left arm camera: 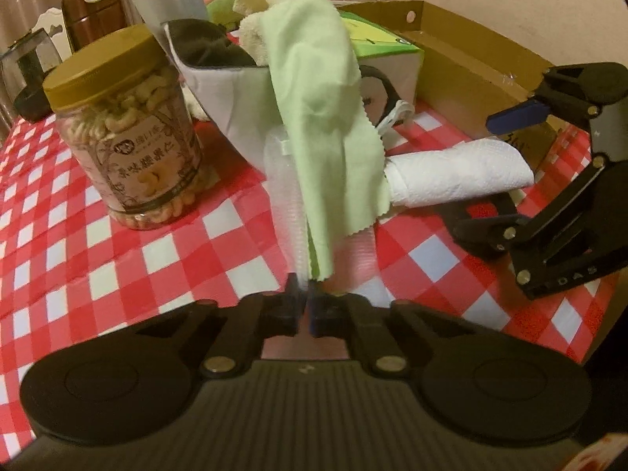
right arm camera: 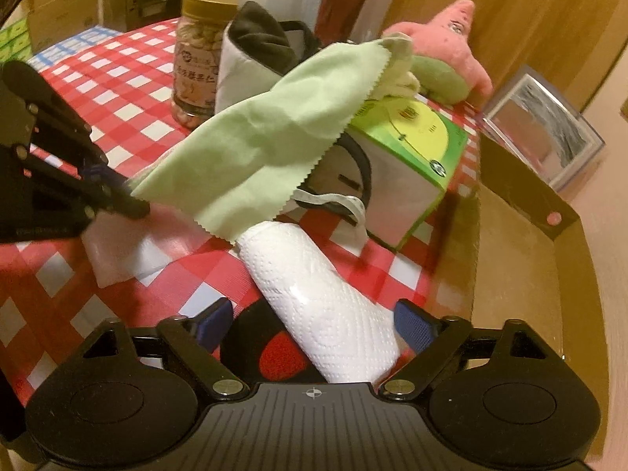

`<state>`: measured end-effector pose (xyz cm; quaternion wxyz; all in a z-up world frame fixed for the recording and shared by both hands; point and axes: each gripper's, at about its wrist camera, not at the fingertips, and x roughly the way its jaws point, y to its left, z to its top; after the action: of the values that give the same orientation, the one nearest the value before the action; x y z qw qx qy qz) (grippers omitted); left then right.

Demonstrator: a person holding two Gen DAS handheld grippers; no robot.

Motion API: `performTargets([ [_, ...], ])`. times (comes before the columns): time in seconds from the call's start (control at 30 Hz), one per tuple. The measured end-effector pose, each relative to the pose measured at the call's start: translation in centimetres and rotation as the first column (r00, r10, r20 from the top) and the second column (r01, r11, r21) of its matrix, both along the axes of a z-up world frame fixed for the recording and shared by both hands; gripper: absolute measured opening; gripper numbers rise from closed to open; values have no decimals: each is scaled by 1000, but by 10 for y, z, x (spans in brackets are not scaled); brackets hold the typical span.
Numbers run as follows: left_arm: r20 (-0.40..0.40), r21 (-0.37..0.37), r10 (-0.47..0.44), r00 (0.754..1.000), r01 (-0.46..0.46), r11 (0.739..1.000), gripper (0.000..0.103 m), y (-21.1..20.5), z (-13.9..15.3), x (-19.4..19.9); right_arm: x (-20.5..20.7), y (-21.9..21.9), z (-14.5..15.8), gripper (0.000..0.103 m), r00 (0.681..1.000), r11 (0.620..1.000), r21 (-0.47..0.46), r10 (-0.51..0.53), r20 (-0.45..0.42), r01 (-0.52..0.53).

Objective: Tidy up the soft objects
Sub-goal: 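Lift the plastic bag and white towel and carry both toward the cardboard tray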

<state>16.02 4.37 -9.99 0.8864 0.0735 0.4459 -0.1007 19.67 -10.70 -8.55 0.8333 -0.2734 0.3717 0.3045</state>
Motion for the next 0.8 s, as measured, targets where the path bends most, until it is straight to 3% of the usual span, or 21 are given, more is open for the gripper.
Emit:
performTargets([
  [0.07, 6, 6, -2, 1000, 2, 1000, 1, 3, 3, -3, 2, 2, -1, 74, 1000, 1000, 1, 19, -9, -19],
  [0.2, 40, 5, 2, 999, -3, 1000, 0, 6, 14, -7, 2, 7, -4, 71, 999, 999, -23, 48, 3, -48],
  [0.3, 61, -6, 6, 998, -6, 1000, 0, 9, 24, -10, 2, 9, -4, 62, 999, 998, -26, 51, -1, -51],
  [0.4, 71, -14, 14, 997, -13, 1000, 0, 14, 33, -14, 0, 9, -2, 51, 999, 998, -27, 49, 3, -49],
  [0.43, 72, -14, 14, 997, -12, 1000, 0, 15, 35, -15, -1, 9, -1, 40, 999, 999, -29, 45, 11, -45],
  [0.57, 79, -15, 19, 997, -18, 1000, 0, 19, 42, -22, -3, 9, 5, 26, 999, 999, -32, 34, 32, -33],
  [0.8, 115, -13, 44, 992, -43, 999, 0, 22, 61, -36, -10, 0, 30, 22, 996, 999, 34, -19, 84, 16],
])
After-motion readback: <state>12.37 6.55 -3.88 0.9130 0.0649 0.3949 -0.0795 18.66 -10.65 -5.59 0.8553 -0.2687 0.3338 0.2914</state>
